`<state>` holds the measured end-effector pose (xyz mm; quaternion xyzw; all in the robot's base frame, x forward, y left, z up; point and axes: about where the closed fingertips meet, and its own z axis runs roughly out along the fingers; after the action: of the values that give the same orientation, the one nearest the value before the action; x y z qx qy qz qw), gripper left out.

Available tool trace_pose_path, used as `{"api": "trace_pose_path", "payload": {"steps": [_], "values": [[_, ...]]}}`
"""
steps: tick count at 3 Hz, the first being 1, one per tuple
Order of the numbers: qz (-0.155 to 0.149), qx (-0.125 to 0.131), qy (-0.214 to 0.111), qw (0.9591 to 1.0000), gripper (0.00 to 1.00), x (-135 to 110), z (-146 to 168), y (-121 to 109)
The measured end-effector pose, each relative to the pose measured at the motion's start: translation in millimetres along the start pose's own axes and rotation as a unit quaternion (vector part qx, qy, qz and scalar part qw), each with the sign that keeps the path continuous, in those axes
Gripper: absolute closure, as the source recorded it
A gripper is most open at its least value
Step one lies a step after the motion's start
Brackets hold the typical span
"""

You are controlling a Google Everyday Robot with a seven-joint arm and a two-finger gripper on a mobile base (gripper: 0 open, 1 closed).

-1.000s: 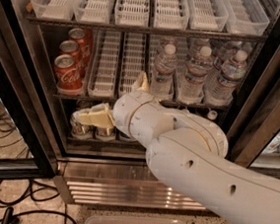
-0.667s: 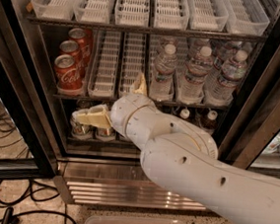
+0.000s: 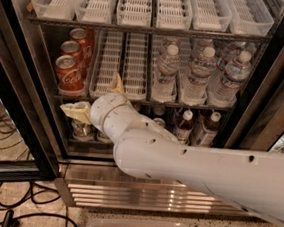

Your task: Pick coke can from middle shelf of fridge

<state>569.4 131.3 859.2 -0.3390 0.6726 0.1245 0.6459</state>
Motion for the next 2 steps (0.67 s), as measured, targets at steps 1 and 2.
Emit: {"api": "trace_pose_path", "payload": {"steps": [1,2], "values": [[0.000,0.000,0.000,1.0000,0.13,0.0,0.0,0.0],[0.021,0.010,-0.014,0.9996,0.32,-2.3,-3.9,5.5]]}}
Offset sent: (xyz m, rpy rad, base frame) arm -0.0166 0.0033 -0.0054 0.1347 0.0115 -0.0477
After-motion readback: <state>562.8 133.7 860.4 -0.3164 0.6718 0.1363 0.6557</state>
